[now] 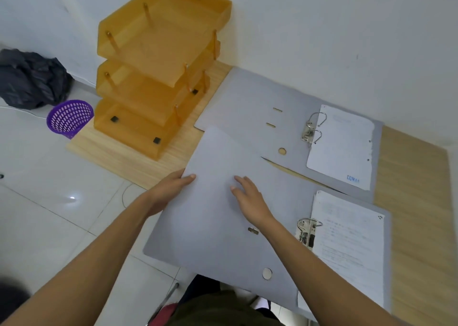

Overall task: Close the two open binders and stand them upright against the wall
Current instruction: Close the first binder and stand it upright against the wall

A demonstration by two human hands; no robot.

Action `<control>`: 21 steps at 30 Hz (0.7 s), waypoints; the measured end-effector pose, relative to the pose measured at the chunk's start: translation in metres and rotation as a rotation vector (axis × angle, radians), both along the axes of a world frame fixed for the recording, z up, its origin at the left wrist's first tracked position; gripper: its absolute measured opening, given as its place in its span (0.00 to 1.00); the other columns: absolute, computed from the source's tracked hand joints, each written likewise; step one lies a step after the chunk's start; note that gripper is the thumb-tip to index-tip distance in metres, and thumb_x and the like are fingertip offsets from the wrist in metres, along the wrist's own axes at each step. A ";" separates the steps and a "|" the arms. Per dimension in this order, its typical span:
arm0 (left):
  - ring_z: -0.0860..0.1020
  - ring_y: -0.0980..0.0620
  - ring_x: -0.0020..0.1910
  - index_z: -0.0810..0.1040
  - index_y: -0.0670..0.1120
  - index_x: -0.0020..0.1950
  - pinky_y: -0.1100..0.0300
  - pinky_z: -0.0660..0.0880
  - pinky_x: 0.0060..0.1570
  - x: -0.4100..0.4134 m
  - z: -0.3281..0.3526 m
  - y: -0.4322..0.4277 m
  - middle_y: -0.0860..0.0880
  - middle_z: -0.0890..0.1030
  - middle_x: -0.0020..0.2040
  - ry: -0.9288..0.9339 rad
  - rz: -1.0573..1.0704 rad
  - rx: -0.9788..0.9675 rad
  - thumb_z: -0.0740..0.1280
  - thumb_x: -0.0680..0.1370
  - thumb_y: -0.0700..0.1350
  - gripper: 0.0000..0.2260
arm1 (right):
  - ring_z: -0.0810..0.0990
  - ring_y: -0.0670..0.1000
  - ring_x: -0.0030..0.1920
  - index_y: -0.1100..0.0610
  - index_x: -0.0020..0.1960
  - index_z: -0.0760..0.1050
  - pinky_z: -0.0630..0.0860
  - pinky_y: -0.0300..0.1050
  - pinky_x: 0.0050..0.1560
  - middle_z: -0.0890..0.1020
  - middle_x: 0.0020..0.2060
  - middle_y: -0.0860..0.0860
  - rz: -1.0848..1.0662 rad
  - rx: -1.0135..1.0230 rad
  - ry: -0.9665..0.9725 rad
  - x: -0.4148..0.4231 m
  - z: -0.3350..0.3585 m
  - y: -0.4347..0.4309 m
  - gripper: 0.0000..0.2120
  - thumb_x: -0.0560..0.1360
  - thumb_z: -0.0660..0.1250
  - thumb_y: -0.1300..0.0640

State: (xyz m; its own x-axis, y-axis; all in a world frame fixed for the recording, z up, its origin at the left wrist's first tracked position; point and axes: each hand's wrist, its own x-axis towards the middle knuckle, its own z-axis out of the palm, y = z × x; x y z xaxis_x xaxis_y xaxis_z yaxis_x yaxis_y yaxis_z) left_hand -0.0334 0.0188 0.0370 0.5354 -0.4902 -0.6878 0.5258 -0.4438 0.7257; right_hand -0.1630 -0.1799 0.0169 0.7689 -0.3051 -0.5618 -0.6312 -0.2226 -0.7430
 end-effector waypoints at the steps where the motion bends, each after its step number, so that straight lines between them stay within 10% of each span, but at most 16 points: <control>1: 0.86 0.50 0.56 0.77 0.50 0.68 0.54 0.82 0.52 -0.005 0.012 -0.005 0.51 0.86 0.61 0.021 -0.019 -0.023 0.63 0.82 0.55 0.17 | 0.52 0.52 0.82 0.43 0.80 0.60 0.52 0.52 0.78 0.53 0.83 0.46 0.007 0.006 -0.046 -0.002 0.009 0.000 0.27 0.82 0.55 0.40; 7: 0.81 0.46 0.64 0.75 0.54 0.72 0.48 0.78 0.61 -0.060 0.073 -0.068 0.49 0.82 0.66 0.066 -0.088 -0.305 0.57 0.80 0.66 0.26 | 0.46 0.44 0.82 0.35 0.80 0.49 0.49 0.51 0.79 0.46 0.83 0.41 0.050 0.047 -0.310 -0.029 0.069 -0.008 0.34 0.77 0.53 0.31; 13: 0.69 0.70 0.70 0.72 0.74 0.67 0.75 0.72 0.58 -0.141 0.077 -0.150 0.76 0.72 0.68 -0.192 -0.165 -0.384 0.53 0.84 0.61 0.14 | 0.52 0.43 0.81 0.34 0.80 0.46 0.54 0.52 0.80 0.52 0.82 0.38 -0.130 0.197 -0.445 -0.073 0.112 -0.043 0.42 0.71 0.56 0.25; 21: 0.45 0.61 0.79 0.43 0.57 0.82 0.54 0.45 0.79 -0.206 0.019 -0.221 0.62 0.44 0.81 -0.501 -0.473 -0.112 0.48 0.85 0.59 0.27 | 0.81 0.51 0.62 0.43 0.78 0.59 0.80 0.46 0.57 0.81 0.60 0.46 -0.450 -0.005 -0.409 -0.155 0.112 -0.132 0.35 0.76 0.70 0.57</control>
State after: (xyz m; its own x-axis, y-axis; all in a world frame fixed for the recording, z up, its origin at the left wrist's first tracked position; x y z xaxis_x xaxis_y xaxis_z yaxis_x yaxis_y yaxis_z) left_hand -0.2398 -0.2017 0.0563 0.4868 -0.8024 -0.3451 -0.1157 -0.4509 0.8851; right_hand -0.3180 -0.3121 0.1289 0.7168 -0.6523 -0.2463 -0.3279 -0.0036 -0.9447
